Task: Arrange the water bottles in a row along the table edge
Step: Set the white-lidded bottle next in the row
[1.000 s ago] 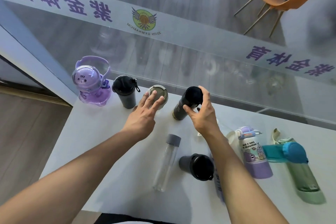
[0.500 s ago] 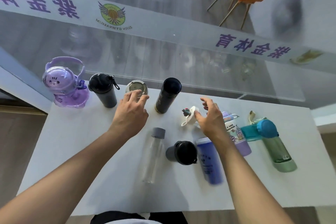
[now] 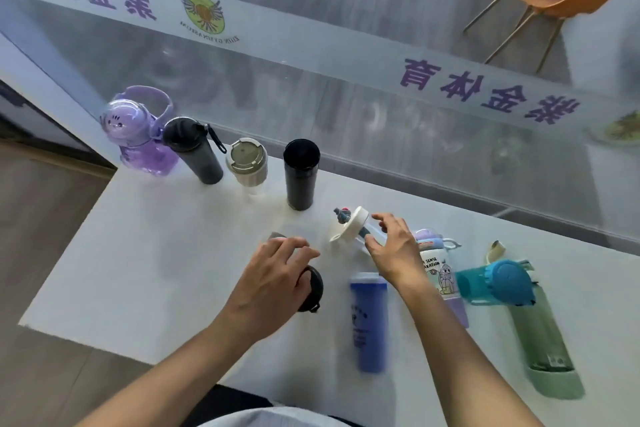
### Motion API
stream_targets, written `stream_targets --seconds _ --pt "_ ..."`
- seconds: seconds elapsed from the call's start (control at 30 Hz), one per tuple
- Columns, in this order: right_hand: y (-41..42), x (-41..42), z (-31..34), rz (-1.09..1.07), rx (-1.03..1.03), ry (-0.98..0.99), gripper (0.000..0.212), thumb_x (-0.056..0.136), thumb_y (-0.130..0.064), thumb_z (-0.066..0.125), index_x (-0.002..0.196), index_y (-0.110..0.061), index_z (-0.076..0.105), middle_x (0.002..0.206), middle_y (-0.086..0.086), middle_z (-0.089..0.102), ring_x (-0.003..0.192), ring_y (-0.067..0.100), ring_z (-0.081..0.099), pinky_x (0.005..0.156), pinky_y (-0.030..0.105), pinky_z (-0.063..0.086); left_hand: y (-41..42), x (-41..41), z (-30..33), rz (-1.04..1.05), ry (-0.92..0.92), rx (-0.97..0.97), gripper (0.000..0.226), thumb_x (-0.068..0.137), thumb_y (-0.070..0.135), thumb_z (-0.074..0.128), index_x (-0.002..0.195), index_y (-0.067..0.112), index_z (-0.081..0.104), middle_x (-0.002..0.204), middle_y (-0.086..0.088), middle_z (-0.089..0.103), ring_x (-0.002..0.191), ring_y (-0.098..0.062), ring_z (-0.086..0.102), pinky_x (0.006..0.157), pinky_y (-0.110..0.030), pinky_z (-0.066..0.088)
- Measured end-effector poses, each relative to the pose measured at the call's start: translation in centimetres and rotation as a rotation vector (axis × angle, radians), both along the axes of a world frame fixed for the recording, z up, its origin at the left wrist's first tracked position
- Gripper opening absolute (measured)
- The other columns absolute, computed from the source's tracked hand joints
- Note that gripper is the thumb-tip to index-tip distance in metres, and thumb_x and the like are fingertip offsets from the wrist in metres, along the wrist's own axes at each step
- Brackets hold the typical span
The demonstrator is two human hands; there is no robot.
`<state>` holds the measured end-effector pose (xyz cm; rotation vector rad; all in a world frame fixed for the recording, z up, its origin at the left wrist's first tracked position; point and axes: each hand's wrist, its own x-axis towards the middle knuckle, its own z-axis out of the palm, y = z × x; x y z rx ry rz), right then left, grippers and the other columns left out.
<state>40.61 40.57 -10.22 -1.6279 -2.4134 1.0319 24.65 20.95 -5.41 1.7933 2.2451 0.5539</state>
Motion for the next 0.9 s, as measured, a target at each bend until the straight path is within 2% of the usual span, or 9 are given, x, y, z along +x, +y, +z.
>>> stream_targets --seconds 0.17,0.27,0.33,0.4,0.53,0.67,0.8,0.9 --pt "1.5 -0.2 -1.1 0.088 -0.004 -0.024 0.046 0.088 -0.034 0.063 0.133 -0.027 0.053 0.127 0.005 0.057 0.118 0.025 0.056 0.091 0.033 0.043 -1.2 3.2 -0.5 0.118 -0.023 -0.102 0.044 0.085 0.047 0.056 0.124 0.024 0.058 0.124 0.003 0.057 0.117 -0.023 0.05 0.097 -0.039 0.044" --pt "2.5 -1.8 -1.6 0.161 0.003 -0.08 0.067 0.082 -0.043 0.07 0.141 -0.024 0.044 0.133 0.01 0.053 0.123 0.03 0.051 0.102 0.039 0.042 -1.5 4.1 -0.6 0.163 -0.032 -0.136 0.05 0.083 0.05 0.058 0.127 0.026 0.054 0.128 0.004 0.054 0.122 -0.023 0.046 0.1 -0.039 0.043" --pt "3.1 -3.2 -2.0 0.225 -0.004 -0.21 0.085 0.075 -0.054 0.075 0.145 -0.024 0.036 0.136 0.011 0.049 0.125 0.033 0.048 0.104 0.042 0.039 -1.5 4.5 -0.8 0.193 -0.05 -0.134 0.05 0.083 0.047 0.06 0.128 0.027 0.052 0.13 0.005 0.052 0.123 -0.023 0.044 0.102 -0.04 0.042" --pt "3.5 -4.5 -2.5 0.275 -0.041 -0.328 0.094 0.071 -0.06 0.076 0.146 -0.024 0.032 0.136 0.013 0.047 0.128 0.034 0.046 0.104 0.044 0.037 -1.4 4.8 -0.9 0.217 -0.066 -0.133 0.05 0.083 0.046 0.061 0.129 0.027 0.05 0.131 0.005 0.051 0.125 -0.022 0.043 0.104 -0.039 0.041" --pt "4.1 -6.1 -3.3 0.292 -0.058 -0.413 0.083 0.069 -0.056 0.075 0.136 -0.019 0.042 0.131 0.013 0.052 0.123 0.035 0.05 0.1 0.042 0.04 -1.5 4.9 -1.1 0.225 -0.082 -0.13 0.05 0.084 0.045 0.061 0.129 0.027 0.05 0.132 0.005 0.05 0.127 -0.022 0.041 0.106 -0.037 0.04" --pt "4.6 -6.1 -2.8 0.244 -0.039 -0.259 0.082 0.067 -0.052 0.076 0.133 -0.016 0.045 0.128 0.01 0.054 0.116 0.034 0.053 0.096 0.041 0.043 -1.4 4.9 -1.3 0.246 -0.11 -0.127 0.05 0.085 0.046 0.06 0.13 0.029 0.049 0.133 0.007 0.048 0.129 -0.021 0.038 0.104 -0.037 0.041" --pt "5.1 -5.8 -0.6 0.131 -0.015 0.036 0.076 0.062 -0.048 0.079 0.126 -0.024 0.047 0.119 0.001 0.059 0.111 0.028 0.056 0.097 0.044 0.046 -1.4 5.0 -1.7 0.256 -0.12 -0.116 0.049 0.084 0.046 0.059 0.129 0.029 0.049 0.133 0.007 0.048 0.129 -0.021 0.039 0.102 -0.039 0.044" --pt "5.1 -5.4 0.1 0.053 0.021 0.146 0.078 0.06 -0.047 0.08 0.126 -0.027 0.043 0.119 -0.002 0.06 0.112 0.025 0.055 0.099 0.044 0.046 -1.3 4.8 -1.8 0.249 -0.125 -0.109 0.049 0.082 0.046 0.059 0.127 0.028 0.051 0.13 0.006 0.05 0.126 -0.022 0.04 0.102 -0.039 0.043"
